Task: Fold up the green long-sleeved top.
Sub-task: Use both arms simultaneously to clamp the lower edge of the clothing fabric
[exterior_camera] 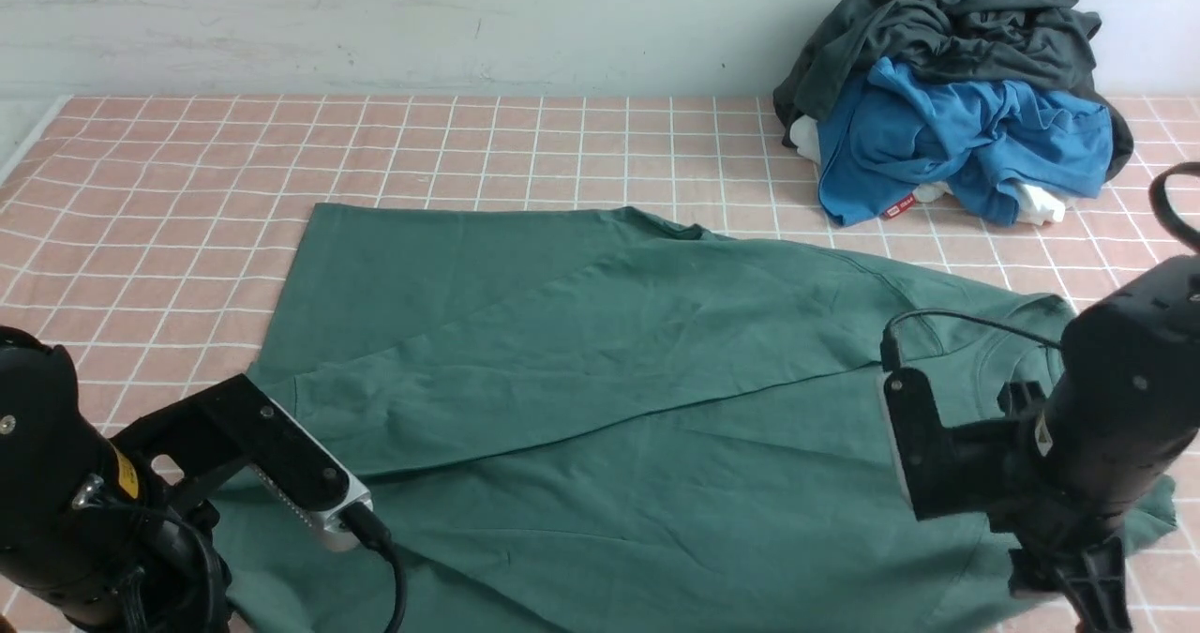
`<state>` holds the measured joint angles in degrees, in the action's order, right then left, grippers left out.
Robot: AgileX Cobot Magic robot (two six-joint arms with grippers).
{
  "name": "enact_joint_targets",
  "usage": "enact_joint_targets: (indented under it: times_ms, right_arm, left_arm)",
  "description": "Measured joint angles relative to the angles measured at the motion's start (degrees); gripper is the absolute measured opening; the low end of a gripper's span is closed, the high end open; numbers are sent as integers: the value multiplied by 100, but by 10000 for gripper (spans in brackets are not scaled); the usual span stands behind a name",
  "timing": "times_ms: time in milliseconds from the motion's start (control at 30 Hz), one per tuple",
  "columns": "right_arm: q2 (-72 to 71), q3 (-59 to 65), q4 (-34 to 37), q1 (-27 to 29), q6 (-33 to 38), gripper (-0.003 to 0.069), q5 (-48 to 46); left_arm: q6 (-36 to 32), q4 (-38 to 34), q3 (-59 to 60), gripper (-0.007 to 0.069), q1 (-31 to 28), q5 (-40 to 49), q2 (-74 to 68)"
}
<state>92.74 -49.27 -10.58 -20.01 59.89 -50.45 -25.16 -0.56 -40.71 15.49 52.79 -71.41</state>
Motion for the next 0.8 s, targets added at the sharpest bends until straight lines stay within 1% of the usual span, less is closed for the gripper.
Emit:
enact_joint_targets:
  times_ms: [133, 267, 333, 400, 433, 467, 533, 567, 600, 633, 700, 733, 800]
  right_arm:
    - [99, 372, 19, 123, 327, 330, 333]
    - [63, 631, 7, 128, 579, 319, 588]
    - [5, 740, 1, 128, 596, 286, 731]
    - [-33, 787, 8, 128, 520, 223, 798]
    - [-41, 787, 8, 128, 487, 216, 811]
    - [-75, 804, 73, 128, 235, 142, 894]
    - [-137, 840, 160, 128, -219, 58, 1021]
    - [-145, 848, 165, 128, -276, 45, 1028]
    - [-195, 854, 195, 128, -581, 20, 1039]
    - [-333, 868, 201, 128, -1101, 4, 1008]
    - [-532, 868, 196, 128, -1676, -1, 878]
    - [-555, 868, 196, 128, -1740, -1, 861]
    - [-852, 741, 196, 128, -2630, -2, 460]
  left_arm:
    - [0, -182, 0, -1, 0, -26, 0]
    - [0, -208, 0, -1, 0, -43, 0]
    - [0, -208, 0, -1, 0, -53, 0]
    - [0, -208, 0, -1, 0, -53, 0]
    - [2, -208, 0, -1, 0, -53, 0]
    - [39, -221, 0, -1, 0, -53, 0]
    - [131, -221, 0, -1, 0, -21, 0]
    - [155, -221, 0, -1, 0, -9, 3]
    - [208, -215, -9, -1, 0, 30, 15]
    - [285, -210, -38, -1, 0, 138, 70]
    - [395, -172, -95, -1, 0, 312, 180]
    - [409, -165, -95, -1, 0, 334, 194]
    - [834, 11, -220, -1, -13, 624, 391]
